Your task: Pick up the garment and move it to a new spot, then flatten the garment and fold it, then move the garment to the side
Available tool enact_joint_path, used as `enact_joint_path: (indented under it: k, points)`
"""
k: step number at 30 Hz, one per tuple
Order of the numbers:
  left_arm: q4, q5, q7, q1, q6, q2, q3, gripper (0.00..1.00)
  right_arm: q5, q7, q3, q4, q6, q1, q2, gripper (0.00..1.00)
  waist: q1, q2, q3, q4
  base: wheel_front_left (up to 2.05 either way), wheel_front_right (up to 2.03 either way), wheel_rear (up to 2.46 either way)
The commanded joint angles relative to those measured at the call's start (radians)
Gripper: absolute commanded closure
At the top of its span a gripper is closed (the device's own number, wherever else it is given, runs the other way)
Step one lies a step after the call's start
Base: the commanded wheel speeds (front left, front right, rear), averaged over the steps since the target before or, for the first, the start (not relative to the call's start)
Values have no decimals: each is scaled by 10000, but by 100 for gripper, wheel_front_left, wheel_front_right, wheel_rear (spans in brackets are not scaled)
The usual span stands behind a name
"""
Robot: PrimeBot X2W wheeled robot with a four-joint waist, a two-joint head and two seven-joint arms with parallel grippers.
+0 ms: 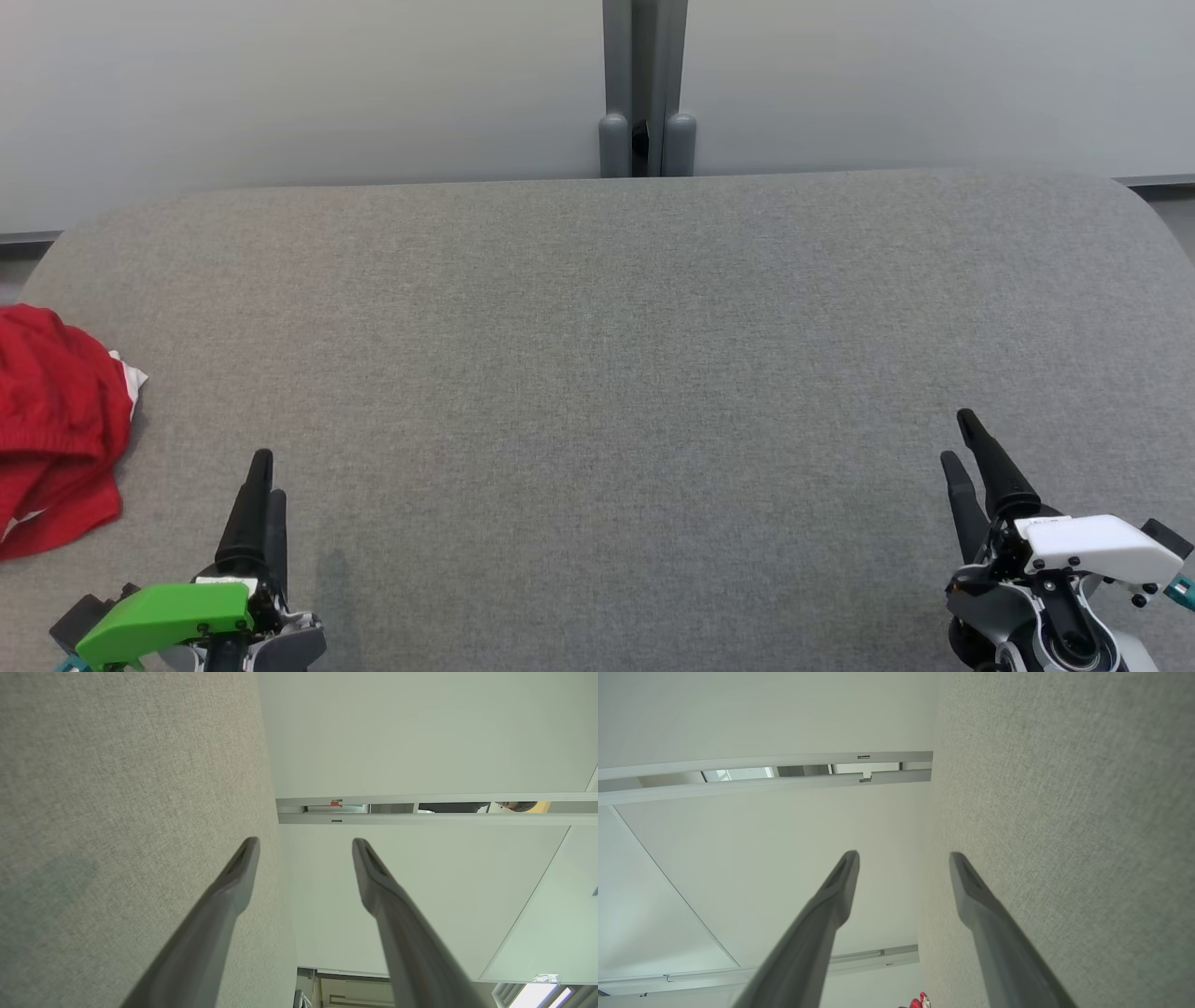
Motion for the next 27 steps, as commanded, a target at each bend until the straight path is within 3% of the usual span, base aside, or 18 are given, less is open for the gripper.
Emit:
enact_joint_path:
  k: [1, 9, 27]
  points:
    - [-142, 344, -115, -236, -11, 152, -46, 0, -224, -139, 137, -225, 2, -198, -169, 0, 0, 0, 3, 1, 0, 0, 0]
    - [-141, 1918, -493, -253, -16, 218, -130, 0, -1587, -538, 481, -266, 3, -300, -396, 0, 0, 0, 28, -5, 0, 0, 0]
    - [-189, 5888, -1229, -200, 6, 392, -399, 0, -5173, -1280, 713, -413, 4, -316, -238, 0, 0, 0, 104, 2, 0, 0, 0]
